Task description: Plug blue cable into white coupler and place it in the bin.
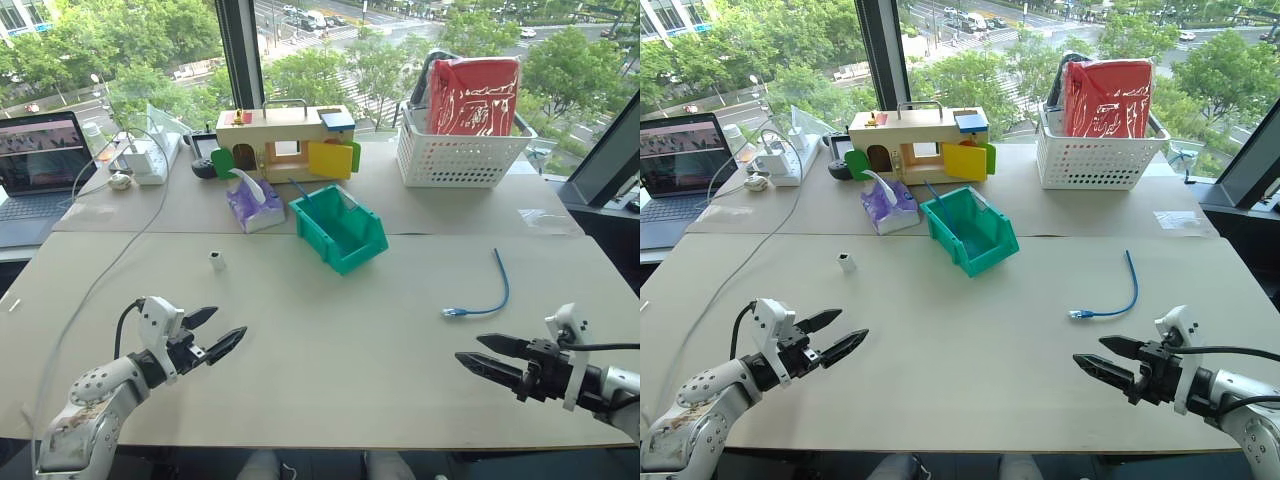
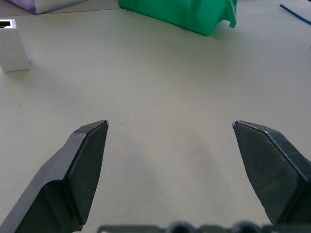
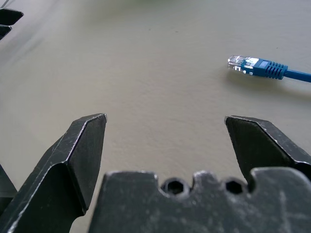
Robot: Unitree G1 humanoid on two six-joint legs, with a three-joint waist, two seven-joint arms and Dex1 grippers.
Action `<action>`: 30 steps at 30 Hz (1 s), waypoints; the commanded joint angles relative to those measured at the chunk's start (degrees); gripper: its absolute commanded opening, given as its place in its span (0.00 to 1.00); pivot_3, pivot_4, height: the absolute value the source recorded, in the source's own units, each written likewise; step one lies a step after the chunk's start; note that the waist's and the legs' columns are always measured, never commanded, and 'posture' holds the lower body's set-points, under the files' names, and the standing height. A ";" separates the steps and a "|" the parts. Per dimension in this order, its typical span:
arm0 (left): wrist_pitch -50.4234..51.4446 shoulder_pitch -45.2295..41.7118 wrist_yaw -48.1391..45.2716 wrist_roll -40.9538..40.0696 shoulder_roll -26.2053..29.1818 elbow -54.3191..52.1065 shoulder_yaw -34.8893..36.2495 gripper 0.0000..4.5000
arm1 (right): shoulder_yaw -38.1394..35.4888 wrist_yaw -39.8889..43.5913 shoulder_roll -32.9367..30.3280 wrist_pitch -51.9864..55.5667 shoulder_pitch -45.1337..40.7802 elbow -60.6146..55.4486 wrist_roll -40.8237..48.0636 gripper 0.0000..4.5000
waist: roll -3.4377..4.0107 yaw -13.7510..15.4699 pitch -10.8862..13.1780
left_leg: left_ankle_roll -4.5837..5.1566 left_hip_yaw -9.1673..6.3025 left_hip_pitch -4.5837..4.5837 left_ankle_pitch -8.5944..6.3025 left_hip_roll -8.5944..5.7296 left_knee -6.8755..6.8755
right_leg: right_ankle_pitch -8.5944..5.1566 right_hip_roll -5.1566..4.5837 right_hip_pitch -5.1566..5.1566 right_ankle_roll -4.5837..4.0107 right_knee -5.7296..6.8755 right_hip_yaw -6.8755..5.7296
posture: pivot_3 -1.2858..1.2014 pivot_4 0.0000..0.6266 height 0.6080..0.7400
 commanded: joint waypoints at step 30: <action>25.87 -24.15 -11.51 -20.71 15.82 -8.02 -4.53 1.00 | 31.56 23.20 -7.89 -39.44 -40.24 48.02 -33.74 0.63 | 0.00 -1.34 0.21 | 0.05 -0.07 0.18 -0.03 -0.02 -0.07 | -0.26 0.01 0.23 0.01 0.03 -0.01 | 0.52 0.24 1.00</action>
